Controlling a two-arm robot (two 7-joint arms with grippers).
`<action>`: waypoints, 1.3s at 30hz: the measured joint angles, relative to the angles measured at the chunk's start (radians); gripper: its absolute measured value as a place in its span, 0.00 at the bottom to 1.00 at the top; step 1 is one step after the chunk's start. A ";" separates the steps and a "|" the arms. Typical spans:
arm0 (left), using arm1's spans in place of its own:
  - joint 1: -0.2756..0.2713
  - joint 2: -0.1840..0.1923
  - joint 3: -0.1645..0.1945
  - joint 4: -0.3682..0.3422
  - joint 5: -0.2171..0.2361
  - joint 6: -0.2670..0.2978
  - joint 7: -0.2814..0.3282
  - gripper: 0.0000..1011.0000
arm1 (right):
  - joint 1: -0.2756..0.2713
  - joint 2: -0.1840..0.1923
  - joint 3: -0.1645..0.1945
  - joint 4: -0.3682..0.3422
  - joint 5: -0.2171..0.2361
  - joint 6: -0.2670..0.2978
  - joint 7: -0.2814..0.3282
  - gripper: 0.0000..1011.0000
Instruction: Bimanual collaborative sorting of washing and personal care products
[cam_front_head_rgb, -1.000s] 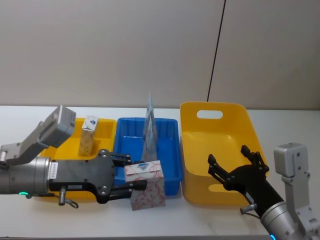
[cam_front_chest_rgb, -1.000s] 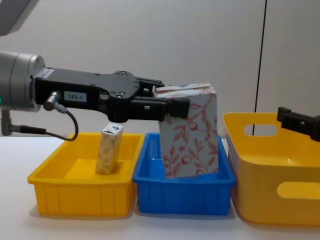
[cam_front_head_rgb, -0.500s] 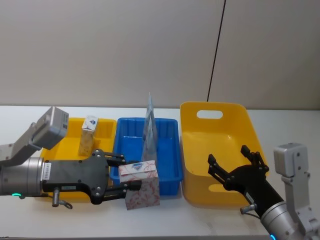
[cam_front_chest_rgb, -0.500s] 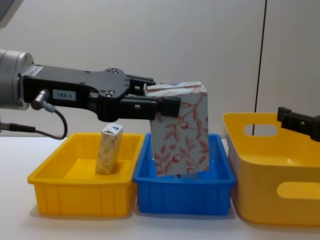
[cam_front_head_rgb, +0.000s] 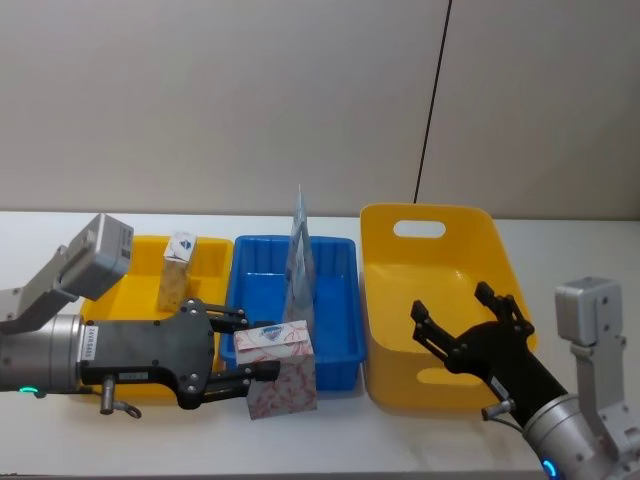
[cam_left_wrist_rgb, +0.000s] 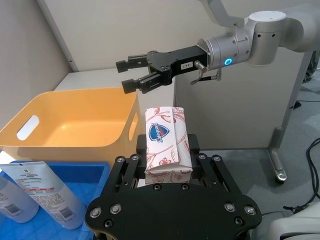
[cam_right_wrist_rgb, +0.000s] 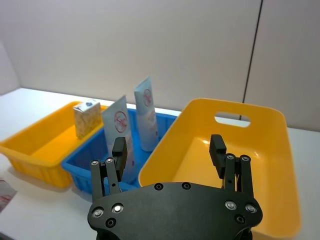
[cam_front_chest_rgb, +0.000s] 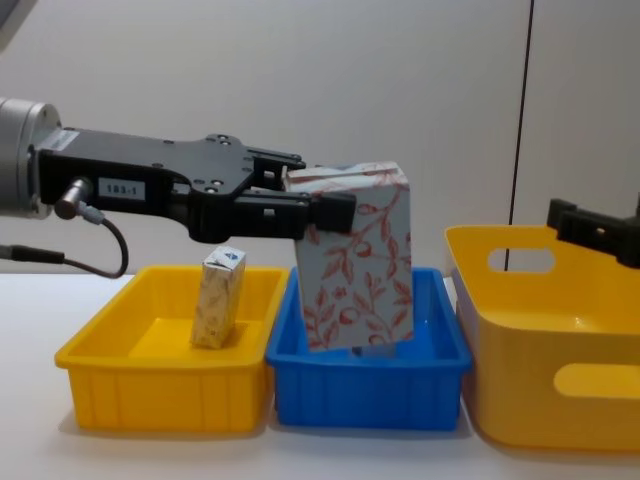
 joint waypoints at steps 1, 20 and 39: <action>0.000 0.001 0.000 0.000 0.000 0.000 0.000 0.41 | 0.002 0.001 0.001 0.002 0.003 -0.001 0.005 0.99; 0.002 0.003 0.000 -0.003 0.000 -0.002 0.002 0.41 | 0.097 0.060 -0.005 0.085 0.152 -0.025 0.277 0.99; 0.002 0.004 0.000 -0.003 0.000 -0.002 0.002 0.41 | 0.243 0.138 -0.082 0.213 0.244 0.002 0.572 0.99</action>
